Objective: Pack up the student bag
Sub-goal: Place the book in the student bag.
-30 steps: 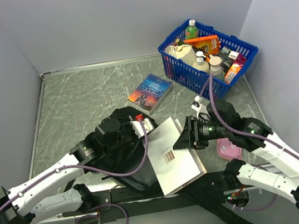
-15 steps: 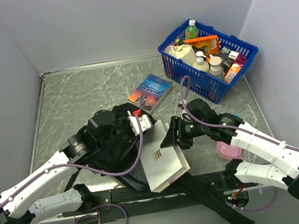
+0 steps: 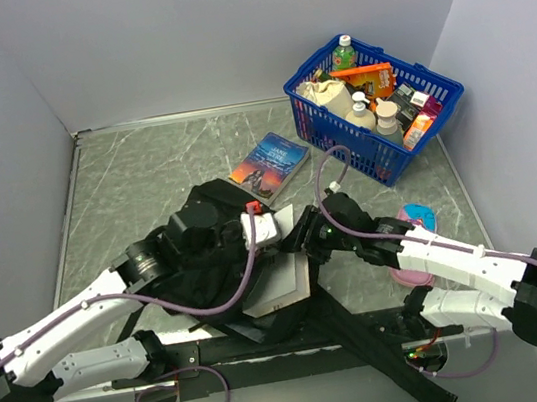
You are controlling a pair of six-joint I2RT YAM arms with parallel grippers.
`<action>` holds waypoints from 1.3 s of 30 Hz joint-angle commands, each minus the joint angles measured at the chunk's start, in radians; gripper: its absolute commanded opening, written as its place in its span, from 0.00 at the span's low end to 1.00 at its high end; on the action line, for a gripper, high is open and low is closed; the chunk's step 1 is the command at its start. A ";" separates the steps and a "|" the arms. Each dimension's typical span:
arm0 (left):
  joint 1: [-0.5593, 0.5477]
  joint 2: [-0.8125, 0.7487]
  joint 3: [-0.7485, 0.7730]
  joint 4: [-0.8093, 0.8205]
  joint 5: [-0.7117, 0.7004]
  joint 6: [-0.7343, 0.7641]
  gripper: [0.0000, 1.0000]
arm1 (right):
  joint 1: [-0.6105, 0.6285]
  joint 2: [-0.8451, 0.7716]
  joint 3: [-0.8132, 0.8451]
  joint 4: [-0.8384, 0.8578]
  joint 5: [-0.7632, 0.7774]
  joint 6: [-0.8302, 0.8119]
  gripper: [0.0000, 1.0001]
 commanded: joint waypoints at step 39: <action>0.085 0.004 0.047 0.105 -0.243 -0.185 0.01 | 0.200 0.259 -0.079 0.668 0.178 -0.216 0.75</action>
